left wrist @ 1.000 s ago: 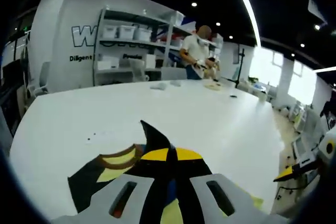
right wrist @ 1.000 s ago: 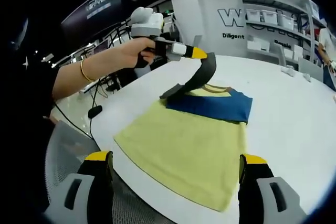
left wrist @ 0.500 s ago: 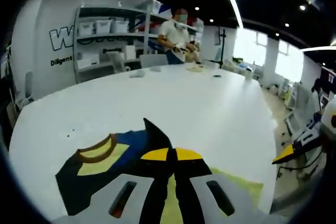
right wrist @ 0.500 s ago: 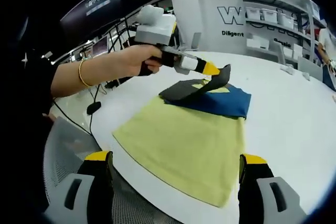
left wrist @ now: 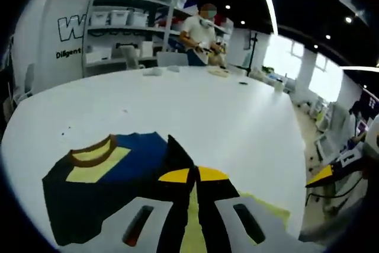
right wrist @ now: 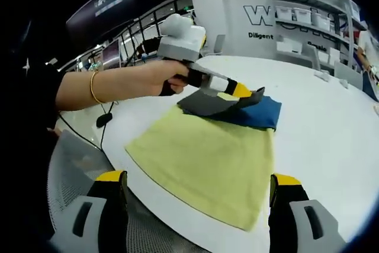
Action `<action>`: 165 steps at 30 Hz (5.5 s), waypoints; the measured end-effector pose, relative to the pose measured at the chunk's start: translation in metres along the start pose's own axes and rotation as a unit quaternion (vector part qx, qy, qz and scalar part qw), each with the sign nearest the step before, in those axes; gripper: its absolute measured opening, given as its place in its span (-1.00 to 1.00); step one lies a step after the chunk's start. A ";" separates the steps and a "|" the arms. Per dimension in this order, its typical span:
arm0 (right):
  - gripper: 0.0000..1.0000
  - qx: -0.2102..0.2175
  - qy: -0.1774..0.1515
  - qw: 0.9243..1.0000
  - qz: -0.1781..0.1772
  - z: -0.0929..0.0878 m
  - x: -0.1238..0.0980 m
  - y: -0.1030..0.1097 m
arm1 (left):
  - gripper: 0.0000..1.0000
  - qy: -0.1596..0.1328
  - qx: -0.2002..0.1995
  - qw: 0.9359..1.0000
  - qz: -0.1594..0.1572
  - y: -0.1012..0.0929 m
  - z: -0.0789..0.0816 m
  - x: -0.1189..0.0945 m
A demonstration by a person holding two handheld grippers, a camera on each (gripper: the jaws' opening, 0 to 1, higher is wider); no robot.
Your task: Fold the garment on the visible template until the final outline fits inside the template.
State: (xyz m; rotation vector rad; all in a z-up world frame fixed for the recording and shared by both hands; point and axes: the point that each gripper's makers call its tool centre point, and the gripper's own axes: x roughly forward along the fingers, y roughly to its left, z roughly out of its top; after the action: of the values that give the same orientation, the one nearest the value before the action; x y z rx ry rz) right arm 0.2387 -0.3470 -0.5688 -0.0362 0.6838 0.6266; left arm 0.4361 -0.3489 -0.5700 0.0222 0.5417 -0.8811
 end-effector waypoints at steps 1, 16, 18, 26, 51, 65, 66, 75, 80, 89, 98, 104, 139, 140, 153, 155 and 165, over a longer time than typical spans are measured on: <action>0.98 0.000 -0.001 1.000 -0.001 0.000 0.000 0.000 | -0.97 0.000 0.003 1.000 0.001 0.000 -0.001 0.000; 0.98 0.010 -0.005 1.000 -0.002 0.003 0.004 -0.004 | 0.00 -0.012 0.012 0.998 0.062 0.038 0.001 -0.021; 0.98 0.013 -0.005 1.000 -0.003 0.004 0.004 -0.006 | 0.33 -0.014 0.019 0.997 0.078 0.045 0.001 -0.024; 0.98 0.024 -0.008 1.000 -0.013 0.006 0.004 -0.016 | 0.90 -0.020 0.020 0.994 0.103 0.061 0.003 -0.039; 0.98 0.037 0.015 0.999 -0.014 -0.011 0.022 -0.024 | 0.95 0.018 -0.002 0.984 0.178 0.151 -0.046 -0.115; 0.98 0.036 0.015 0.999 -0.019 -0.019 0.023 -0.027 | 0.48 0.044 -0.039 0.982 0.182 0.186 -0.087 -0.126; 0.98 0.037 0.017 0.999 -0.020 -0.021 0.024 -0.028 | 0.45 0.047 -0.045 0.981 0.180 0.187 -0.091 -0.125; 0.98 0.041 0.028 0.998 -0.025 -0.031 0.025 -0.030 | -0.07 0.074 -0.058 0.979 0.179 0.195 -0.114 -0.122; 0.97 0.041 0.028 0.998 -0.027 -0.031 0.026 -0.030 | -0.43 0.083 -0.069 0.978 0.177 0.195 -0.123 -0.121; 0.96 0.038 0.034 0.998 -0.029 -0.032 0.027 -0.033 | -0.83 0.101 -0.066 0.973 0.199 0.206 -0.133 -0.124; 0.95 0.036 0.038 0.998 -0.028 -0.033 0.029 -0.033 | -0.99 0.116 -0.041 0.970 0.211 0.209 -0.137 -0.126; 0.95 0.036 0.043 0.998 -0.024 -0.035 0.030 -0.030 | -0.99 0.120 -0.034 0.970 0.206 0.211 -0.137 -0.128; 0.96 0.067 0.022 0.997 -0.014 -0.023 0.042 -0.027 | -0.26 0.101 -0.070 0.964 0.237 0.239 -0.137 -0.168; 0.96 0.067 0.021 0.997 -0.015 -0.022 0.043 -0.027 | -0.15 0.098 -0.079 0.966 0.228 0.234 -0.136 -0.168; 0.98 0.073 0.031 0.997 -0.008 -0.024 0.047 -0.024 | 0.74 0.082 -0.068 0.975 0.196 0.182 -0.147 -0.201; 0.98 0.076 0.035 0.996 -0.006 -0.025 0.047 -0.022 | 0.89 0.081 -0.070 0.975 0.195 0.175 -0.150 -0.206; 0.98 0.070 0.039 0.997 -0.005 -0.030 0.049 -0.018 | 0.98 0.103 -0.047 0.978 0.174 0.137 -0.169 -0.225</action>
State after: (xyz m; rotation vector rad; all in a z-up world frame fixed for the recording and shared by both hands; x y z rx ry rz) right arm 0.2602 -0.3429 -0.6247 0.0666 0.8011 0.5686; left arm 0.3478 -0.0572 -0.6409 0.1203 0.7462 -0.5135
